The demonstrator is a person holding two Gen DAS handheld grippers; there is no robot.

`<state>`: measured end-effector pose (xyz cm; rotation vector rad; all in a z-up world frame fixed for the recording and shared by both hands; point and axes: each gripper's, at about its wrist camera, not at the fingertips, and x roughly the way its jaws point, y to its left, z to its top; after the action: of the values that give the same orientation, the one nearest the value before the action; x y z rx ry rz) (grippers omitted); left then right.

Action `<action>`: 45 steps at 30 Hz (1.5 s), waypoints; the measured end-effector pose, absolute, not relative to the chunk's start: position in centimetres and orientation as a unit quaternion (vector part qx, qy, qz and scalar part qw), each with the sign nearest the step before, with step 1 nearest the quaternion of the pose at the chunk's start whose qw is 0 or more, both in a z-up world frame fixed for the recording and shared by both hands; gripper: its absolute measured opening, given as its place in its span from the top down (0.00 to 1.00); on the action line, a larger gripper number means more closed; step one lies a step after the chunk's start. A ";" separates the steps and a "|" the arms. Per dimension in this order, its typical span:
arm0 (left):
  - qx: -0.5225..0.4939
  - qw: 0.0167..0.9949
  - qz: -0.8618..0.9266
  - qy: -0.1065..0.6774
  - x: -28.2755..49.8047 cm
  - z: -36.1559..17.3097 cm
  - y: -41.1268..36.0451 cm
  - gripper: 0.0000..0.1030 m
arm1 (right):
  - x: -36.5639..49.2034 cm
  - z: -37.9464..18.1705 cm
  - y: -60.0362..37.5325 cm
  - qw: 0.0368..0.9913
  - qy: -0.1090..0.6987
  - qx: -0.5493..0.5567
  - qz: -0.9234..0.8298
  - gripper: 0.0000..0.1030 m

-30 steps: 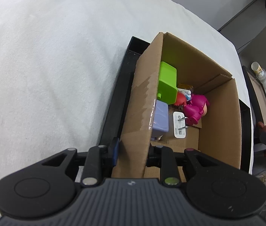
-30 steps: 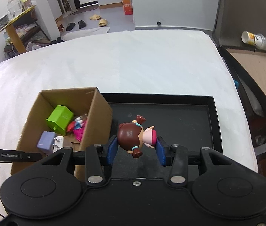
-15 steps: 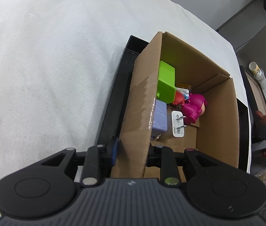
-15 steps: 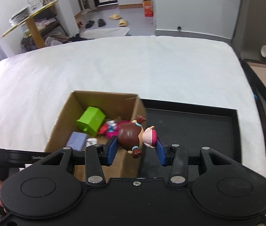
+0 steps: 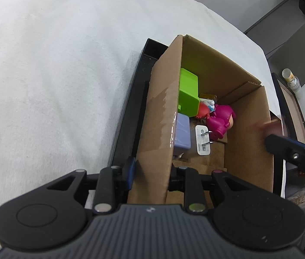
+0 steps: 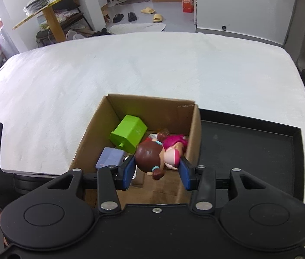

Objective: Organize rigid objects

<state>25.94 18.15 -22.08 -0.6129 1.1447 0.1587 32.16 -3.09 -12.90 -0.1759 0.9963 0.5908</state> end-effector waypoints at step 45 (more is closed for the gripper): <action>-0.132 0.815 0.042 0.563 22.4 -8.0 11.4 0.17 | 25.8 -4.8 -14.2 0.880 0.433 0.028 0.195 0.00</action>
<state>22.38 11.42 -7.95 -0.2821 1.2000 0.0894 25.81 -14.18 -4.84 0.0591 0.9024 0.4066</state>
